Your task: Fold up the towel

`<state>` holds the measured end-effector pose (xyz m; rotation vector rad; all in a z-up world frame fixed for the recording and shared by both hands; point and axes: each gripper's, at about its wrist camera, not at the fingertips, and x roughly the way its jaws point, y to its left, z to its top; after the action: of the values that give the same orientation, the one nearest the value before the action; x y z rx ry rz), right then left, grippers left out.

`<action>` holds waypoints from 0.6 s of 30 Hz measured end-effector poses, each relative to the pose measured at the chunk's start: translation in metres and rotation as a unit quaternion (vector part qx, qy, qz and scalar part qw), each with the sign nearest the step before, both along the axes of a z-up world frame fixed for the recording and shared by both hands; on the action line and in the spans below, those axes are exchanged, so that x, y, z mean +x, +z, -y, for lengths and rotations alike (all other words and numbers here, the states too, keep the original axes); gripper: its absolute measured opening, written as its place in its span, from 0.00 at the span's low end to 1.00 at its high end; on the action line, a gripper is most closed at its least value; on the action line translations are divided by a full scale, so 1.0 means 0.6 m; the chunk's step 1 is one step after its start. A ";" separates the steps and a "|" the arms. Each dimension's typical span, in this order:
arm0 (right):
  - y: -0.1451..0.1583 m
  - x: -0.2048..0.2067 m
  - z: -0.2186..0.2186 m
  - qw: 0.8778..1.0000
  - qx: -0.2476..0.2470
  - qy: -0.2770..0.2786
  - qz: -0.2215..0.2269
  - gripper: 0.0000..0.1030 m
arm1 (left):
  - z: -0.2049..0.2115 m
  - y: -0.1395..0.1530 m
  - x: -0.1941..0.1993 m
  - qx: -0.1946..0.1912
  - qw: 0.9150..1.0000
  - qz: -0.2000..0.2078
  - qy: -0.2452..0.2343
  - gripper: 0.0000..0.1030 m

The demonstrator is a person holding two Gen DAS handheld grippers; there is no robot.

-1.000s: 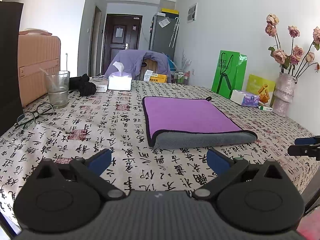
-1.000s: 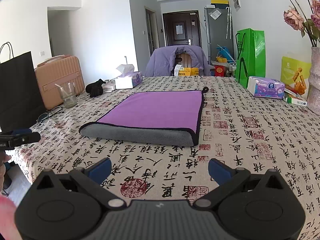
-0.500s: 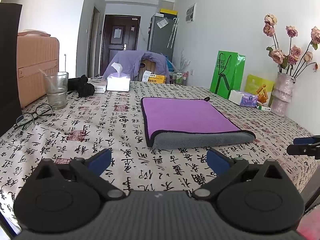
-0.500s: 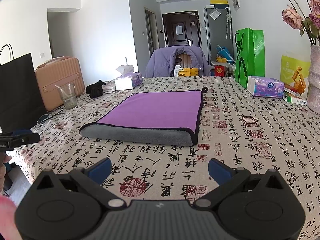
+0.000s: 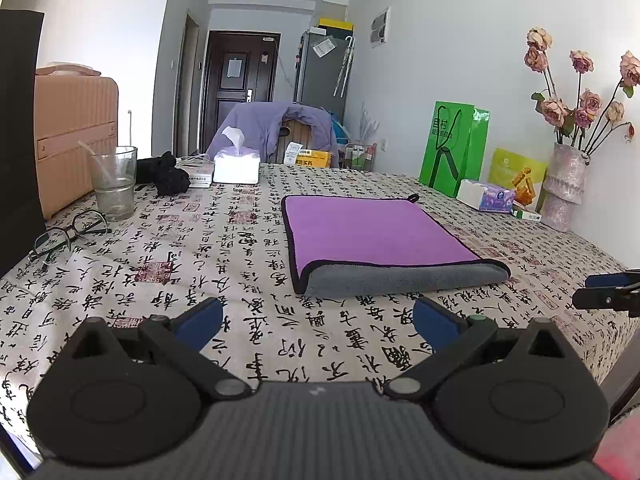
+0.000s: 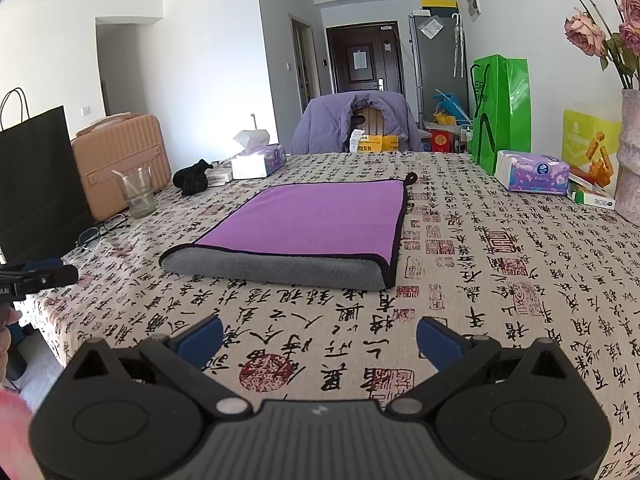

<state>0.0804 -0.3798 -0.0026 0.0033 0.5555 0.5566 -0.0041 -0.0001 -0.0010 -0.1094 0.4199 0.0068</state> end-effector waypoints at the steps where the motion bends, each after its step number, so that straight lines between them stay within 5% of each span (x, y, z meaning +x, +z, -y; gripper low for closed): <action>1: 0.000 0.000 0.000 1.000 0.000 0.000 0.000 1.00 | 0.000 0.000 0.000 0.000 1.000 -0.001 0.000 1.00; 18: -0.002 0.000 -0.002 1.000 -0.001 0.001 -0.001 1.00 | 0.002 0.000 0.002 0.003 1.000 -0.004 -0.002 1.00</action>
<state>0.0801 -0.3783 -0.0036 0.0028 0.5586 0.5577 -0.0030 -0.0011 -0.0007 -0.1029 0.4277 0.0037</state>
